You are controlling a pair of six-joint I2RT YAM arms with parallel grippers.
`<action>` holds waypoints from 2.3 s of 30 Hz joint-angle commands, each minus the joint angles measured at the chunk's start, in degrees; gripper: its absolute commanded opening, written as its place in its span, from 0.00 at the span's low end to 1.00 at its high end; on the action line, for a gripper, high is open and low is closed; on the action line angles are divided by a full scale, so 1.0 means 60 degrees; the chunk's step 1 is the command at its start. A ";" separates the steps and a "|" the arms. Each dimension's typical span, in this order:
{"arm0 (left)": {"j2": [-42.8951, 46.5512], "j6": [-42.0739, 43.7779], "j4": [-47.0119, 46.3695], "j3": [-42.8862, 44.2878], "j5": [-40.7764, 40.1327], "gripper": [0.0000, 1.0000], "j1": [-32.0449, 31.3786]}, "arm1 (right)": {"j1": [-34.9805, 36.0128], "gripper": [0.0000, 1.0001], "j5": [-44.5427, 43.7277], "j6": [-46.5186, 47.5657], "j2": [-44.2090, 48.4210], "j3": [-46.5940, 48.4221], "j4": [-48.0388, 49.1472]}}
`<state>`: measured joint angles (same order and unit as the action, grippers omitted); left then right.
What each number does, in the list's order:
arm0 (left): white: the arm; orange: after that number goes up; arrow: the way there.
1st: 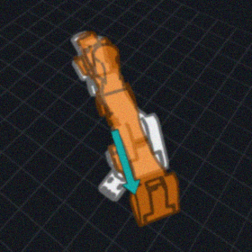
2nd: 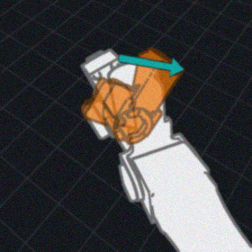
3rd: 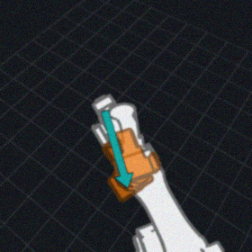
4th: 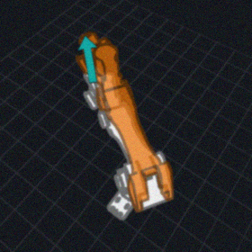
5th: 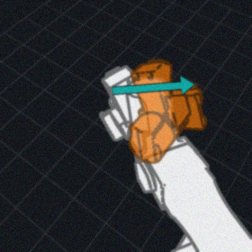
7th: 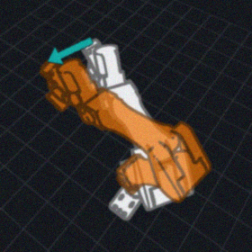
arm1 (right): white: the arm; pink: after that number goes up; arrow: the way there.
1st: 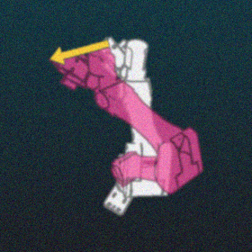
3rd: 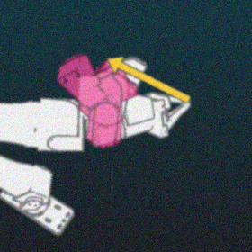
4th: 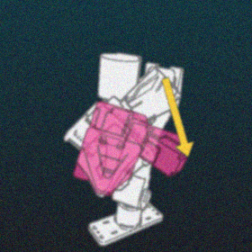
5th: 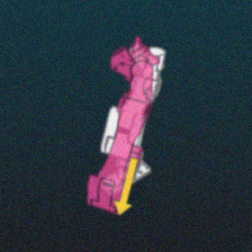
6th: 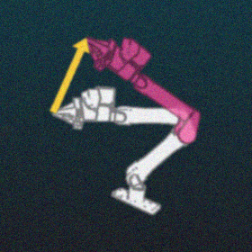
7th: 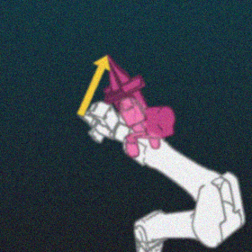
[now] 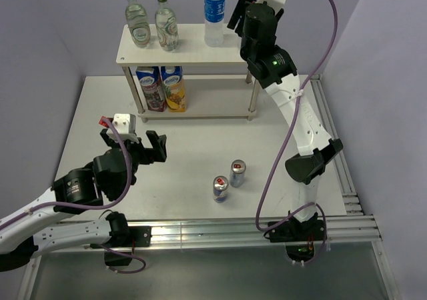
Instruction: Place and organize the beverage onto the shelf
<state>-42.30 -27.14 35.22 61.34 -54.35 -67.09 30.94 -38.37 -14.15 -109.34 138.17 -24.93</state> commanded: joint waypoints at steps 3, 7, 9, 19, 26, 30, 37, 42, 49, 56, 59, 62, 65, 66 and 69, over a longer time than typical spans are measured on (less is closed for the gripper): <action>0.0048 0.0011 -0.0055 0.0030 -0.0171 1.00 -0.0039 | -0.0073 0.86 -0.0182 -0.0103 0.0191 0.0029 0.1430; 0.0093 0.0040 -0.0099 -0.0013 -0.0141 0.99 -0.0025 | -0.0103 0.94 -0.0285 -0.0029 0.0176 -0.0045 0.1488; 0.0093 0.0040 -0.0099 -0.0014 -0.0156 0.99 -0.0039 | -0.0132 0.94 -0.0299 -0.0014 0.0176 -0.0045 0.1503; 0.0034 -0.0004 -0.0040 0.0001 -0.0171 0.99 -0.0039 | -0.0410 0.94 -0.0329 -0.0219 -0.0102 -0.0205 0.1693; 0.0034 -0.0048 -0.0026 -0.0028 -0.0214 0.99 -0.0039 | -0.0557 0.89 -0.0270 -0.0030 -0.0365 -0.0411 0.2323; 0.0063 -0.0062 0.0018 -0.0014 -0.0317 0.99 -0.0039 | -0.0659 0.88 -0.0139 -0.0029 -0.0760 -0.0163 0.2572; 0.0195 -0.0092 0.0033 -0.0057 -0.0405 0.99 -0.0039 | -0.0689 0.66 -0.0095 0.0351 -0.0981 0.0013 0.3509; 0.0210 -0.0092 0.0077 -0.0058 -0.0478 0.99 -0.0039 | -0.0703 0.20 -0.0124 0.0513 -0.1069 0.0248 0.3774; 0.0034 -0.0179 0.0179 -0.0028 -0.0464 0.99 -0.0039 | -0.0718 0.00 0.0081 0.0440 -0.0616 0.0073 0.3511; 0.0078 -0.0209 0.0209 -0.0028 -0.0493 0.99 -0.0025 | -0.0542 0.00 0.0125 0.0425 0.0307 0.0043 0.3232; 0.0063 -0.0311 0.0340 -0.0014 -0.0537 0.99 -0.0024 | -0.0454 0.00 0.0111 0.0513 0.0454 0.0204 0.3115; 0.0063 -0.0355 0.0355 -0.0043 -0.0522 0.99 -0.0039 | -0.0411 0.00 0.0199 0.0411 0.0498 0.0526 0.2881; 0.0078 -0.0399 0.0413 -0.0058 -0.0536 0.99 -0.0025 | -0.0381 0.00 0.0301 0.0337 0.0674 0.0527 0.2895; 0.0093 -0.0414 0.0414 -0.0043 -0.0551 0.99 -0.0024 | -0.0381 0.00 0.0301 0.0337 0.0689 0.0527 0.2909; 0.0078 -0.0399 0.0414 -0.0028 -0.0595 0.99 -0.0039 | -0.0352 0.00 0.0272 0.0323 0.0704 0.0585 0.2910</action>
<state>-41.85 -28.80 37.71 61.08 -56.66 -67.11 28.27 -37.41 -11.92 -111.53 137.36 -13.69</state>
